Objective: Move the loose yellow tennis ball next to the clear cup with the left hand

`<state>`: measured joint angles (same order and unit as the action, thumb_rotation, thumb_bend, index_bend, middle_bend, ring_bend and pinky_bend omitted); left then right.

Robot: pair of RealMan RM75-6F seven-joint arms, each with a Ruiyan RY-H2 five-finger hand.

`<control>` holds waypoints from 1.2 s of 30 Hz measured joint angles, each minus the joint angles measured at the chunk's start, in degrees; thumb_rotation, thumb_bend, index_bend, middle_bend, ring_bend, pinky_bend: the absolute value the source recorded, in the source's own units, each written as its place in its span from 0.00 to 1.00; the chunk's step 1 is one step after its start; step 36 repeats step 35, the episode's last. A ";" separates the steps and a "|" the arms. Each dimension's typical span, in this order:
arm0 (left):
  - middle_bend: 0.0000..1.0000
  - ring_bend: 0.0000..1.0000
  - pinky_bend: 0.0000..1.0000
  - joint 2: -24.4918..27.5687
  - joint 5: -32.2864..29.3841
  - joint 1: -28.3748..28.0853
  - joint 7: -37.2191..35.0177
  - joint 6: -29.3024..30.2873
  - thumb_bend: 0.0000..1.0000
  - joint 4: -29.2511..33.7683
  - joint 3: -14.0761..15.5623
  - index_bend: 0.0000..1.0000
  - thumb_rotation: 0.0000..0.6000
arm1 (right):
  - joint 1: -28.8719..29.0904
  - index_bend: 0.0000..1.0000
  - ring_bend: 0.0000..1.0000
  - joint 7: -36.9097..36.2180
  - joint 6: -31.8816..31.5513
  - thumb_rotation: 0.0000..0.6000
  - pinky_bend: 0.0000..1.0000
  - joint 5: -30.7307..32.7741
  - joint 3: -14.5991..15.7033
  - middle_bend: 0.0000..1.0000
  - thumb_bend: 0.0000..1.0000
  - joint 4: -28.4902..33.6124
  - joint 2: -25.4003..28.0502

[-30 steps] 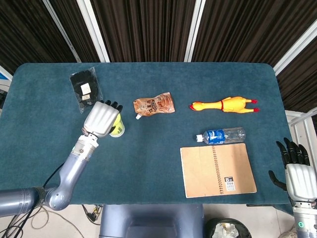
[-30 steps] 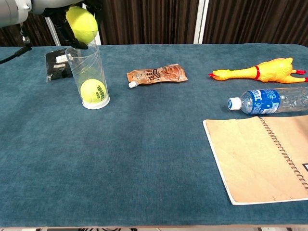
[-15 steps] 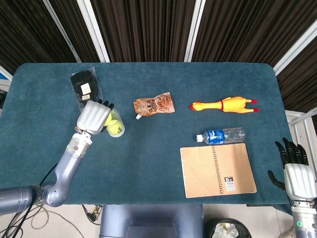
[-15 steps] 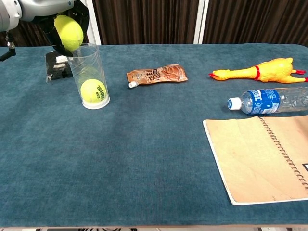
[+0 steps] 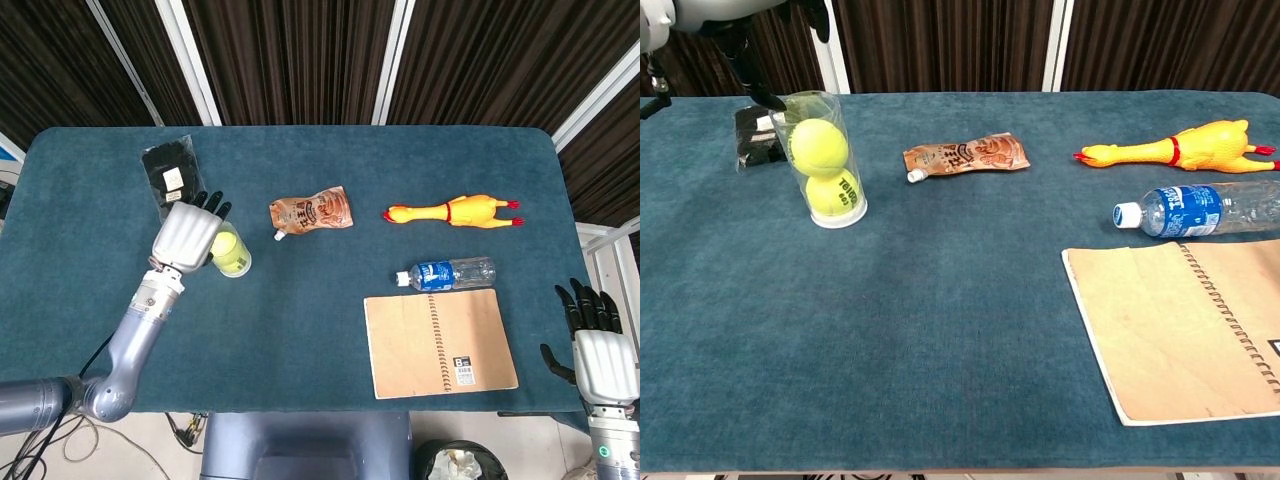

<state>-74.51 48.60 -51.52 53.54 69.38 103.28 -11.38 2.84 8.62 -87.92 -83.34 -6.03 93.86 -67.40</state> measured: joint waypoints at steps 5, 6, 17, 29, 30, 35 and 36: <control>0.16 0.22 0.39 3.18 4.41 3.63 -2.21 5.75 0.04 6.58 0.87 0.21 1.00 | -0.04 0.11 0.01 -0.16 0.00 1.00 0.00 0.03 0.02 0.00 0.35 0.09 0.10; 0.15 0.21 0.38 4.30 5.86 5.27 -2.74 7.62 0.04 8.33 1.68 0.20 1.00 | -0.04 0.11 0.01 -0.13 0.00 1.00 0.00 -0.08 0.07 0.00 0.35 0.13 0.10; 0.04 0.06 0.16 9.25 24.78 24.81 -19.57 21.09 0.04 7.61 14.00 0.16 1.00 | -0.02 0.11 0.01 0.68 -0.08 1.00 0.00 -0.56 0.38 0.00 0.35 0.39 -0.15; 0.00 0.01 0.09 9.29 30.41 35.59 -38.12 24.19 0.04 -4.64 19.41 0.12 1.00 | -0.26 0.11 0.01 0.06 -0.73 1.00 0.00 -0.67 0.18 0.00 0.35 0.67 0.25; 0.00 0.01 0.09 9.28 30.58 36.08 -39.41 24.08 0.04 -5.45 19.44 0.12 1.00 | -0.29 0.11 0.01 0.00 -0.81 1.00 0.00 -0.73 0.18 0.00 0.35 0.70 0.29; 0.00 0.01 0.09 9.34 31.25 37.56 -42.30 22.84 0.04 -7.92 18.91 0.12 1.00 | -0.42 0.11 0.01 -0.18 -1.08 1.00 0.00 -0.86 0.16 0.00 0.35 0.83 0.46; 0.00 0.01 0.09 9.34 31.25 37.56 -42.30 22.84 0.04 -7.92 18.91 0.12 1.00 | -0.42 0.11 0.01 -0.18 -1.08 1.00 0.00 -0.86 0.16 0.00 0.35 0.83 0.46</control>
